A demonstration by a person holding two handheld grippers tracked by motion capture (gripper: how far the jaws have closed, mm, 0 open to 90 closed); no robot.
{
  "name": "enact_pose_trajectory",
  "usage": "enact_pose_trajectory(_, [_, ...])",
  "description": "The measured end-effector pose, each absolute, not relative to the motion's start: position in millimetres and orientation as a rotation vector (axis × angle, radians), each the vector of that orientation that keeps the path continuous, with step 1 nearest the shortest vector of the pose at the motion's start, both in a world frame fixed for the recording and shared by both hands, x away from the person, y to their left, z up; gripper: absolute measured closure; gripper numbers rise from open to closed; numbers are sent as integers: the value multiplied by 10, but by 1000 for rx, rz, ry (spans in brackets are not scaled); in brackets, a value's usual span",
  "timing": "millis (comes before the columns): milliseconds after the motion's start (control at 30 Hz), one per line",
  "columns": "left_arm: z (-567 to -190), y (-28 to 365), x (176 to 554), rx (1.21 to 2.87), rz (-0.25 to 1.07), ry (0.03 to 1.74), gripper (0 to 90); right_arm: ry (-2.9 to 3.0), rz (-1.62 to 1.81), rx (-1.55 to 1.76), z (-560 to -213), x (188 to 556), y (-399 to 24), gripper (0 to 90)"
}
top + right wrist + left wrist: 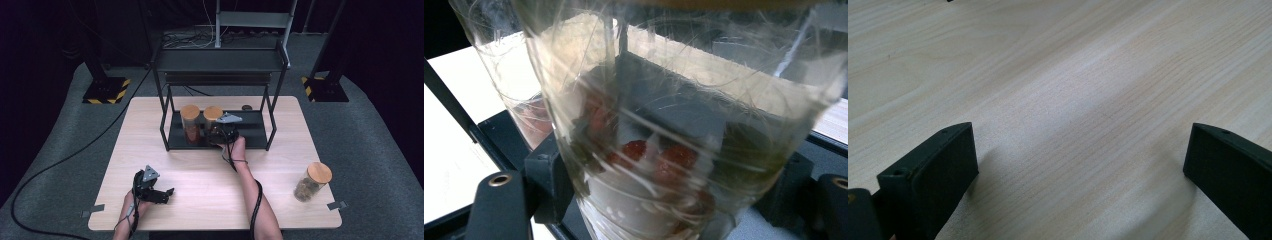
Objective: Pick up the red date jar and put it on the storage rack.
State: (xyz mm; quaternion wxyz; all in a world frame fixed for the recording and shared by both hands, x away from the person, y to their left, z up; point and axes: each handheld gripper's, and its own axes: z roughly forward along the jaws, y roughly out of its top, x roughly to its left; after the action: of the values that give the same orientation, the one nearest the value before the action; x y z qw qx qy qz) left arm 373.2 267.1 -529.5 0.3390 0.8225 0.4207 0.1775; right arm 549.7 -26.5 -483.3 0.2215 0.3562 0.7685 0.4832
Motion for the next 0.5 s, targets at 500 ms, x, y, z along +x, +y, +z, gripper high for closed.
enact_pose_trajectory(500, [-5295, 2671, 3733, 2142, 462, 1096, 1, 2130, 1323, 980, -4823, 5497, -263, 241])
